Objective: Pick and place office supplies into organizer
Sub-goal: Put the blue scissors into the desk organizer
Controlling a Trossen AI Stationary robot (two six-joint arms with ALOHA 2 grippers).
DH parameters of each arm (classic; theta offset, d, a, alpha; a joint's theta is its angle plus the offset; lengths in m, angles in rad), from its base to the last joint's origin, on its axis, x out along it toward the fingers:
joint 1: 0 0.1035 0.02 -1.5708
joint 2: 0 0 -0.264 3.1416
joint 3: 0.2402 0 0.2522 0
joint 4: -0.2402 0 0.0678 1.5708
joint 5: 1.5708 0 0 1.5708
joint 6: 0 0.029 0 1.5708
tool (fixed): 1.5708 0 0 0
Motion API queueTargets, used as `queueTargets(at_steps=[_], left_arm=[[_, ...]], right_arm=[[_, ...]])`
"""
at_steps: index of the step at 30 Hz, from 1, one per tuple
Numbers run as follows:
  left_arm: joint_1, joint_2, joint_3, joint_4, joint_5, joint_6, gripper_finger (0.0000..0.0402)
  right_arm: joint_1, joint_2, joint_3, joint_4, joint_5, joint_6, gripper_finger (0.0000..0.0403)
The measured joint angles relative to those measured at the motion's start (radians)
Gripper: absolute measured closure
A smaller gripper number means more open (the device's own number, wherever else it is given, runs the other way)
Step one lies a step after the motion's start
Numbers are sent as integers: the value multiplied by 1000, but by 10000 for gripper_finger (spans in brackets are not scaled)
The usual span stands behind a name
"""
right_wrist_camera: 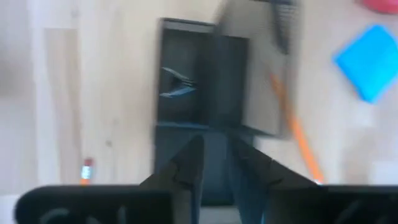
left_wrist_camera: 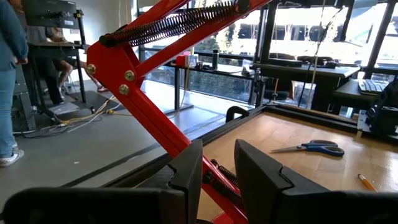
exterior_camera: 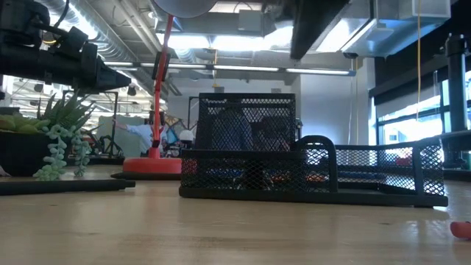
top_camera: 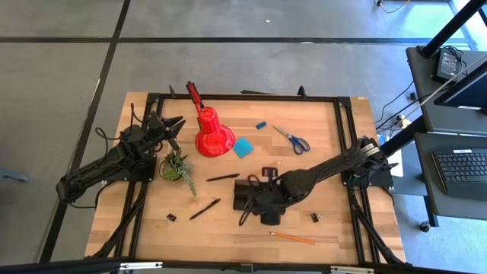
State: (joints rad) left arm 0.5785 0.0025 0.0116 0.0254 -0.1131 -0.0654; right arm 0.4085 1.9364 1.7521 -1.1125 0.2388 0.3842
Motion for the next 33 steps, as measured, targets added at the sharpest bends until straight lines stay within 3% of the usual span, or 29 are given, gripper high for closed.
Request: queueTargets(at_steps=[5,12,19,26,33], left_arm=[[0,0,0,0,0,0,313],[0,0,0,0,0,0,313],[0,0,0,0,0,0,313],[0,0,0,0,1,0,313],[0,0,0,0,2,0,313]], right_arm=[[-43,-99,16,-136,82,70,331],[-165,-228,16,-298,83,181,331],[-327,-300,4,-394,84,157,331],[-528,-370,-112,-397,47,87,331],[-683,-428,-357,-233,-24,52,331]])
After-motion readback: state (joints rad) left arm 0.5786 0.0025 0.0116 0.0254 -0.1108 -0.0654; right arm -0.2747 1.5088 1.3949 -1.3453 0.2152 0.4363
